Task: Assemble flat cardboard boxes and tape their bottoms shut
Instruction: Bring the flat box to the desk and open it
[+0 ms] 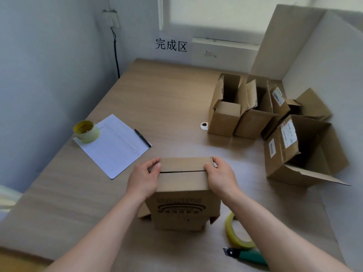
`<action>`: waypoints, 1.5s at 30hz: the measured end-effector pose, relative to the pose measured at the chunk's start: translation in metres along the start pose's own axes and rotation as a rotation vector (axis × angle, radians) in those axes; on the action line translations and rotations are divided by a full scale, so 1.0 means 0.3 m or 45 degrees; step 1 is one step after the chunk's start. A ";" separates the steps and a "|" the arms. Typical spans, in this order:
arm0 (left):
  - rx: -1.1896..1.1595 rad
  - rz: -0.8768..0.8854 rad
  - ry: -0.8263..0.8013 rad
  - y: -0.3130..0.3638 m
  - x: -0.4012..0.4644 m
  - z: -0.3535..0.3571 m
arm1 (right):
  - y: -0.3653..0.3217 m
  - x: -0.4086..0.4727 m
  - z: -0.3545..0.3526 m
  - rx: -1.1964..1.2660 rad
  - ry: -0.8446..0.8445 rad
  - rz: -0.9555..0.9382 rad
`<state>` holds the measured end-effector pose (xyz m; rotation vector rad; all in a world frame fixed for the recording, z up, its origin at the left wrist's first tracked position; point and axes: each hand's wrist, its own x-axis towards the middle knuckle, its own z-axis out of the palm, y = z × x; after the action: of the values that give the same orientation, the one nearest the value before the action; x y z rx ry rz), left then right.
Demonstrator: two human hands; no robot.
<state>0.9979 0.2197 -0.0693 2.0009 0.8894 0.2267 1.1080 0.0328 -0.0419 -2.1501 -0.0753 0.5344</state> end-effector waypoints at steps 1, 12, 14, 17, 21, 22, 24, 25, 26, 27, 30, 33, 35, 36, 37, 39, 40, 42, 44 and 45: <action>0.005 -0.010 -0.013 0.002 0.010 -0.004 | -0.007 0.006 0.003 -0.015 -0.005 0.010; -0.061 0.057 -0.085 -0.057 -0.015 -0.113 | 0.022 -0.091 0.111 0.097 0.072 -0.062; -0.002 0.062 -0.035 -0.032 -0.037 -0.092 | 0.028 -0.080 0.077 0.101 0.080 -0.059; 0.058 0.142 -0.011 0.006 -0.089 -0.043 | 0.054 -0.065 0.000 0.084 0.068 -0.108; -0.094 0.299 0.085 -0.003 -0.136 -0.035 | 0.084 -0.100 -0.025 0.164 0.222 -0.290; -0.113 0.300 0.078 -0.016 -0.139 -0.034 | 0.097 -0.108 -0.015 0.173 0.210 -0.284; -0.102 0.263 0.001 -0.025 -0.147 -0.028 | 0.123 -0.119 0.000 0.185 0.129 -0.167; -0.092 0.250 -0.027 -0.020 -0.143 -0.026 | 0.124 -0.114 0.001 0.193 0.091 -0.097; -0.092 0.235 -0.041 -0.012 -0.131 -0.026 | 0.118 -0.103 -0.001 0.180 0.063 -0.044; -0.101 0.213 -0.057 -0.003 -0.121 -0.029 | 0.109 -0.095 -0.002 0.152 0.046 -0.013; -0.141 0.206 -0.112 0.026 -0.102 -0.040 | 0.087 -0.070 -0.013 0.128 0.011 0.014; -0.156 0.205 -0.114 0.011 -0.120 -0.053 | 0.101 -0.085 0.007 0.130 0.010 0.009; -0.201 0.186 -0.093 -0.011 -0.136 -0.071 | 0.121 -0.115 0.029 0.124 0.030 -0.023; -0.216 0.176 -0.085 -0.017 -0.142 -0.079 | 0.127 -0.126 0.037 0.114 0.033 -0.039; -0.220 0.162 -0.083 -0.018 -0.145 -0.082 | 0.128 -0.131 0.042 0.106 0.025 -0.051; -0.230 0.131 -0.080 -0.003 -0.150 -0.077 | 0.116 -0.127 0.034 0.123 0.005 -0.042; -0.235 0.132 -0.073 0.019 -0.153 -0.072 | 0.103 -0.116 0.016 0.140 0.027 -0.041; -0.261 0.186 -0.039 0.076 -0.156 -0.060 | 0.061 -0.087 -0.043 0.181 0.134 -0.090; -0.316 0.237 -0.004 0.110 -0.152 -0.048 | 0.024 -0.072 -0.100 0.244 0.208 -0.186; -0.335 0.236 -0.007 0.109 -0.153 -0.041 | 0.026 -0.071 -0.109 0.254 0.212 -0.212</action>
<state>0.9752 0.1866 -0.0279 1.8352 0.6340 0.4212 1.1009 -0.0019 -0.0240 -1.9638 -0.1034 0.2538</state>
